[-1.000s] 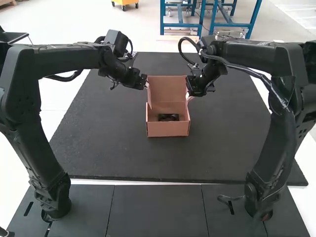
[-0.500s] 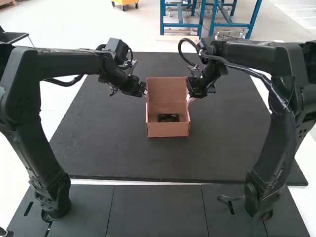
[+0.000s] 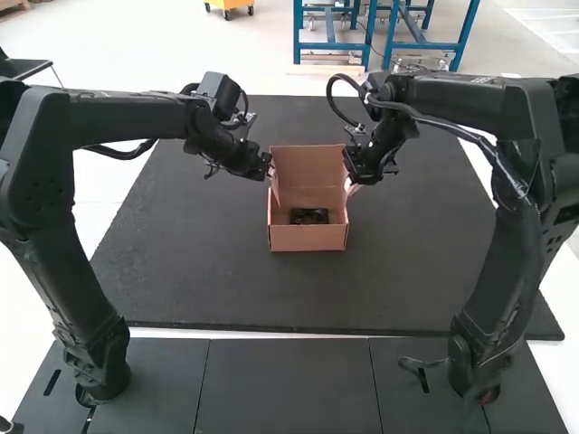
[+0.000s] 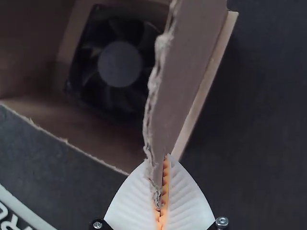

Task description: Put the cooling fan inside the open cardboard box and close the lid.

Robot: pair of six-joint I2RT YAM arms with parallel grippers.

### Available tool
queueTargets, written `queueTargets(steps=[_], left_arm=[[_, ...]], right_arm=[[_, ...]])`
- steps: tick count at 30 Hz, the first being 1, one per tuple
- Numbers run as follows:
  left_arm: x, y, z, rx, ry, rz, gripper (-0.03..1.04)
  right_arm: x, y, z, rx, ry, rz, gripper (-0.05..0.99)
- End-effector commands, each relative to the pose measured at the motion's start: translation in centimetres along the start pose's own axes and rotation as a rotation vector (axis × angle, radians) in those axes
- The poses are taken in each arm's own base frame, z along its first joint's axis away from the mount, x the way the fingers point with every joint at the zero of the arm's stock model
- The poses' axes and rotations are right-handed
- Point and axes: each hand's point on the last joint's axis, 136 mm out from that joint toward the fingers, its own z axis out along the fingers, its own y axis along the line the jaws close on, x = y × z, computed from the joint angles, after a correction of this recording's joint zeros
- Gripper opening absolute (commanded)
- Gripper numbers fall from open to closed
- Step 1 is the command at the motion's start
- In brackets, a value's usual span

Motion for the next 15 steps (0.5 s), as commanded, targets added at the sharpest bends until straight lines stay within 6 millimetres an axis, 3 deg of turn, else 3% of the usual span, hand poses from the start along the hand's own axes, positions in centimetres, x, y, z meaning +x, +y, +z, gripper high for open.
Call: queueTargets(steps=[1, 7, 15], left_arm=[[-0.80, -0.80, -1.54, 0.015, -0.037, 0.025, 0.96], [-0.40, -0.89, -1.79, 0.016, -0.022, 0.025, 0.96], [-0.47, -0.83, -1.90, 0.015, -0.025, 0.024, 0.96]], right_arm=[[-0.20, 0.85, -0.86, -0.011, -0.013, -0.038, -0.02], [0.55, 0.87, -0.83, -0.013, 0.017, -0.050, -0.02], [-0.05, 1.83, -1.16, -0.022, 0.001, -0.059, -0.02]])
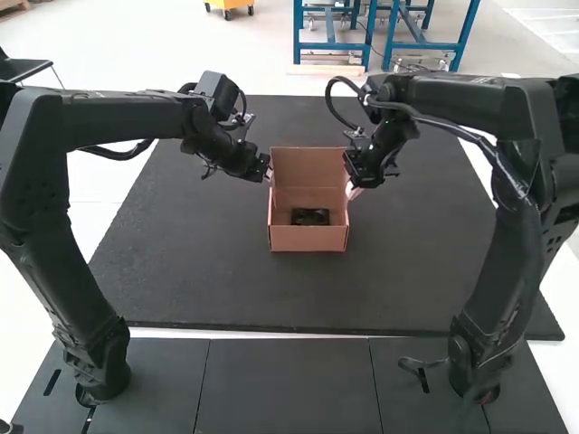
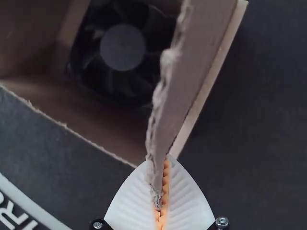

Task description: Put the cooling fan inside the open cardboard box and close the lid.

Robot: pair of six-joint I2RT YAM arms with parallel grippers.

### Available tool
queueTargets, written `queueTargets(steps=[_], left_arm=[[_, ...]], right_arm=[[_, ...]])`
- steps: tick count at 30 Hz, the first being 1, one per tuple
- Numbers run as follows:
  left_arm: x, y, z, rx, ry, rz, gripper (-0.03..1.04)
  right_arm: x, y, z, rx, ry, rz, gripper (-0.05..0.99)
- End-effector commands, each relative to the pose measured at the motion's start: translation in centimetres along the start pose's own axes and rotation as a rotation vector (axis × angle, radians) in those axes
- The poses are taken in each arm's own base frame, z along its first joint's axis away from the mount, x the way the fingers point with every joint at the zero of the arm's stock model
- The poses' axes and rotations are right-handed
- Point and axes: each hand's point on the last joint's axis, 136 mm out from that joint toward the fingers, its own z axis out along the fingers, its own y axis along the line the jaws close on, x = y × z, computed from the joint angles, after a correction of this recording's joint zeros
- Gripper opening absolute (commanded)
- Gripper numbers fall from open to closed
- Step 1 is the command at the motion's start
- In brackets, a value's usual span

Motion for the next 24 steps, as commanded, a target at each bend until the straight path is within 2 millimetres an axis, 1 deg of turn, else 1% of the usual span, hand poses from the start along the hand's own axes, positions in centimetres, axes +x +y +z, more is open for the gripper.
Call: queueTargets(steps=[1, 5, 8, 13, 17, 24], left_arm=[[-0.9, -0.8, -1.3, 0.015, -0.040, 0.025, 0.96], [-0.9, -0.8, -1.3, 0.016, -0.039, 0.026, 0.96], [-0.7, -0.8, -1.3, 0.016, -0.037, 0.026, 0.96], [0.1, -0.7, -1.1, 0.015, -0.020, 0.025, 0.96], [1.2, -0.8, -0.7, 0.016, 0.001, 0.028, 0.96], [1.9, -0.7, -0.5, 0.017, 0.006, 0.027, 0.96]], right_arm=[[-1.0, 1.4, -1.3, -0.016, -0.040, -0.029, -0.02], [-1.2, 1.4, -1.4, -0.017, -0.046, -0.027, -0.02], [-0.9, 1.6, -1.1, -0.018, -0.036, -0.031, -0.02], [0.1, 1.6, -0.4, -0.019, -0.004, -0.034, -0.02], [0.9, 1.6, 0.3, -0.020, 0.022, -0.035, -0.02], [1.9, 1.6, 1.0, -0.022, 0.053, -0.034, -0.02]])
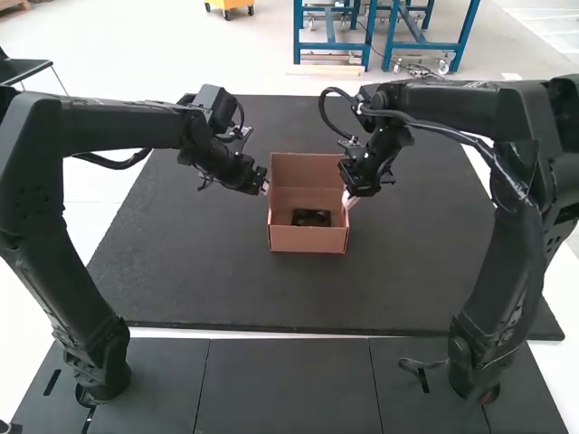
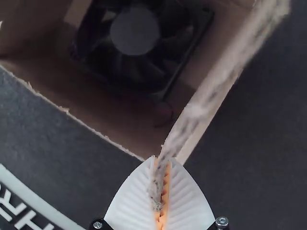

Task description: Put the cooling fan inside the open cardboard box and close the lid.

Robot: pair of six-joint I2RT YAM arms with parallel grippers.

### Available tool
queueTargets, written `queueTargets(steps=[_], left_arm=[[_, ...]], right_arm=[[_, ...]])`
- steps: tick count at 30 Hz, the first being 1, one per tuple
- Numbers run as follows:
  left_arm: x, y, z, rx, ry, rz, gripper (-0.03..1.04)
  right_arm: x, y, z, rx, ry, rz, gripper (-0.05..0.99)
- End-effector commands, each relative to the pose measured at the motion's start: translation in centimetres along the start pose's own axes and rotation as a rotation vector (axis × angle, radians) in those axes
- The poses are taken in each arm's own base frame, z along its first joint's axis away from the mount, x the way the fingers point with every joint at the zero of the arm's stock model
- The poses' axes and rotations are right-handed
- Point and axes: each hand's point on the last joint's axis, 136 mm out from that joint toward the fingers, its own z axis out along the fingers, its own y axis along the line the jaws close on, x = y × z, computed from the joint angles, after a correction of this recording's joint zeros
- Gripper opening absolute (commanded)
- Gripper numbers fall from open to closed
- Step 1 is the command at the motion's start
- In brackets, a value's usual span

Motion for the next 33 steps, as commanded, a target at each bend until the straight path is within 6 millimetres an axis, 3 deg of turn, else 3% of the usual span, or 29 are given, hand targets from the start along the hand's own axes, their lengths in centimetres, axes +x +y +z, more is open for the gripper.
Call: queueTargets(steps=[1, 23, 25, 29, 32, 33], left_arm=[[-0.9, -0.8, -1.2, 0.016, -0.045, 0.024, 0.96], [-0.5, -0.8, -1.5, 0.016, -0.032, 0.025, 0.96], [-0.2, -0.7, -1.5, 0.013, -0.021, 0.023, 0.96], [-0.3, -0.5, -1.9, 0.005, -0.024, 0.024, 0.96], [-0.9, 0.5, -2.6, -0.031, -0.051, 0.015, 0.96], [-1.2, 1.0, -2.8, -0.047, -0.065, 0.007, 0.96]], right_arm=[[0.3, 0.9, -0.2, -0.013, 0.001, -0.021, -0.02], [1.4, 0.1, 0.8, 0.015, 0.027, -0.015, -0.01], [0.9, 0.0, 0.7, 0.024, 0.010, -0.007, 0.09], [0.1, -0.1, 0.2, 0.046, -0.013, -0.001, 0.52], [-0.5, 0.4, -0.5, 0.046, -0.027, -0.010, 0.71], [-0.6, 0.6, -0.8, 0.044, -0.026, -0.011, 0.71]])
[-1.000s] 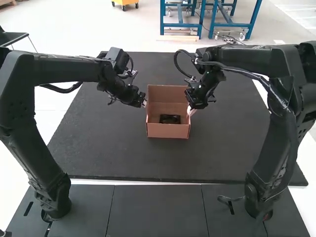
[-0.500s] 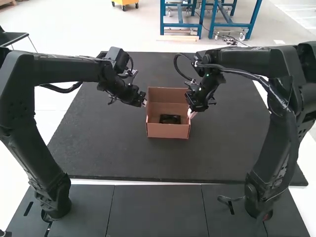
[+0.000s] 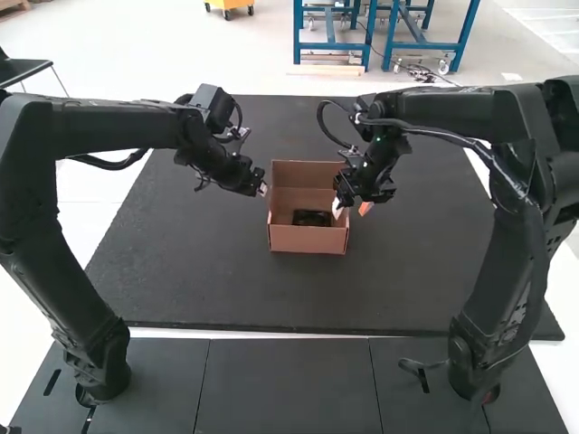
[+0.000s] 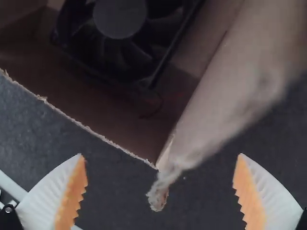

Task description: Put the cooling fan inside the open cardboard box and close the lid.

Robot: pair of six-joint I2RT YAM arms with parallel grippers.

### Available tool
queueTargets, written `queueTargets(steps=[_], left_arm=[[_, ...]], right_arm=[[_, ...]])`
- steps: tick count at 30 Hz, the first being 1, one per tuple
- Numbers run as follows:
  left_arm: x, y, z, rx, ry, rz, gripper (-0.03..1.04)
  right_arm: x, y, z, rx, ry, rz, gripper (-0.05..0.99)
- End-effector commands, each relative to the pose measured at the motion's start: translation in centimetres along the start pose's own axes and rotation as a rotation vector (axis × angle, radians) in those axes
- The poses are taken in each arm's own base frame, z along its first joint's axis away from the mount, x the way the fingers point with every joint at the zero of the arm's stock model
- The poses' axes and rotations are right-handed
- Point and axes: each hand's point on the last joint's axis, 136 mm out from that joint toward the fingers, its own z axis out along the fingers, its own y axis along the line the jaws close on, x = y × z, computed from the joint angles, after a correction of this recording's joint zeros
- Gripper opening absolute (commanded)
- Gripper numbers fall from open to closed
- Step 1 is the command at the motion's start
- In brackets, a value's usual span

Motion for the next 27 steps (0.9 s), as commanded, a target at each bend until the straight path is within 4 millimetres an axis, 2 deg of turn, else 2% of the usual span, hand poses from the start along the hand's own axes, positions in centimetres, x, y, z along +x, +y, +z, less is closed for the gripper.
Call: queueTargets(steps=[1, 4, 7, 12, 18, 20, 23, 27], left_arm=[[-1.6, 1.4, -1.9, -0.051, -0.074, -0.001, 0.96], [-3.4, 2.9, -3.0, -0.104, -0.150, -0.024, 0.96], [-5.1, 4.1, -4.1, -0.141, -0.213, -0.037, 0.96], [-7.7, 4.3, -5.4, -0.154, -0.287, -0.037, 0.96], [-9.2, 4.3, -5.2, -0.154, -0.313, -0.037, 0.96], [-9.7, 4.2, -4.9, -0.151, -0.315, -0.040, 0.96], [-10.1, 4.0, -4.1, -0.144, -0.309, -0.045, 0.96], [-11.0, 2.6, -3.2, -0.117, -0.308, -0.025, 0.96]], right_arm=[[-1.6, 0.9, -2.1, 0.009, -0.054, -0.018, 0.73], [-1.4, 1.2, -3.7, 0.007, -0.050, -0.018, 0.74], [-1.9, 1.5, -5.9, 0.010, -0.117, -0.028, 0.74], [-2.1, 2.2, -10.1, 0.018, -0.274, -0.055, 0.74], [-2.9, 2.0, -15.0, 0.085, -0.573, -0.059, 0.73], [-2.7, 1.9, -15.8, 0.089, -0.646, -0.046, 0.73], [-1.4, 1.9, -16.1, 0.096, -0.660, -0.045, 0.73], [0.0, 1.8, -16.3, 0.096, -0.658, -0.035, 0.73]])
